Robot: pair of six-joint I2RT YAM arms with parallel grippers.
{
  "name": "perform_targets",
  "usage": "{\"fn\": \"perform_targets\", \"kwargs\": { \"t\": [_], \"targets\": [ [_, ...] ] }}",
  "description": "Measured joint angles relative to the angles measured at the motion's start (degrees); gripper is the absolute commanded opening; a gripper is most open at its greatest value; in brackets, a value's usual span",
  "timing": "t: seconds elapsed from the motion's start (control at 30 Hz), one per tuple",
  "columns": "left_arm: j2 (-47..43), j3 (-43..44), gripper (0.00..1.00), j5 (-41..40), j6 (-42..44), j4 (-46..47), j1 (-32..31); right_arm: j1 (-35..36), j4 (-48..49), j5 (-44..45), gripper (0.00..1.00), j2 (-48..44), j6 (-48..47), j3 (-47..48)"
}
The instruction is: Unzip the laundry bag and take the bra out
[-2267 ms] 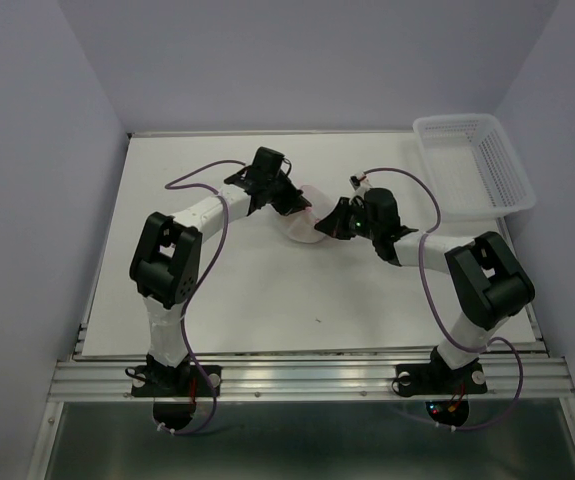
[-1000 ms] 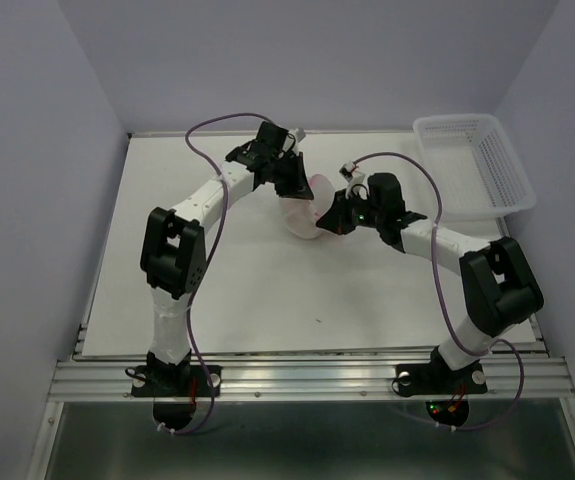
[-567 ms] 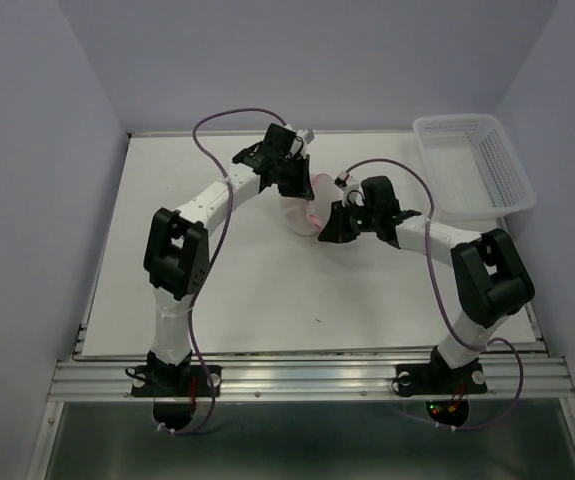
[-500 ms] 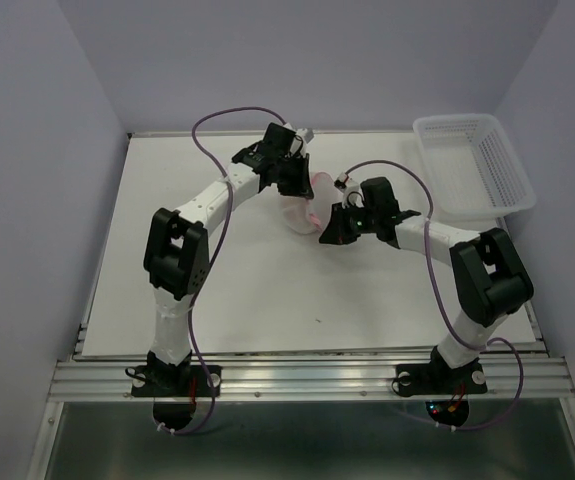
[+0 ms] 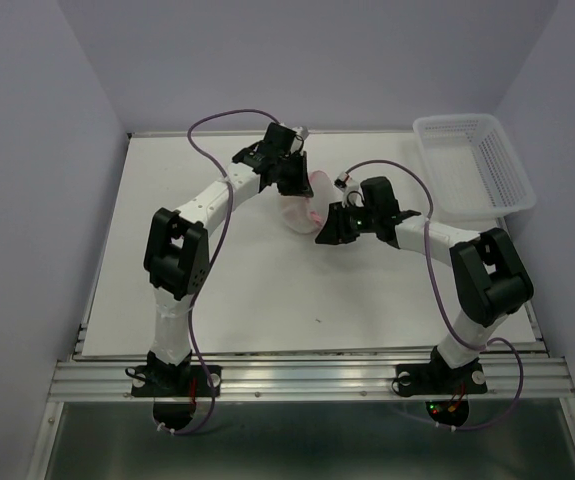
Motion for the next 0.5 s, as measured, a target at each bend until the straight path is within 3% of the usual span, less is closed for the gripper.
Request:
{"fn": "perform_targets", "kwargs": {
  "t": [0.2,0.5],
  "targets": [
    [-0.35,-2.58,0.0,-0.26,-8.9,1.77,0.04,0.0,7.58,1.11,0.42,0.0,4.52,-2.01],
    [-0.79,-6.73,0.0,-0.33,-14.4,3.61,0.04,0.02,13.38,3.26,0.43,0.11,8.35,-2.27]
  ]
}}
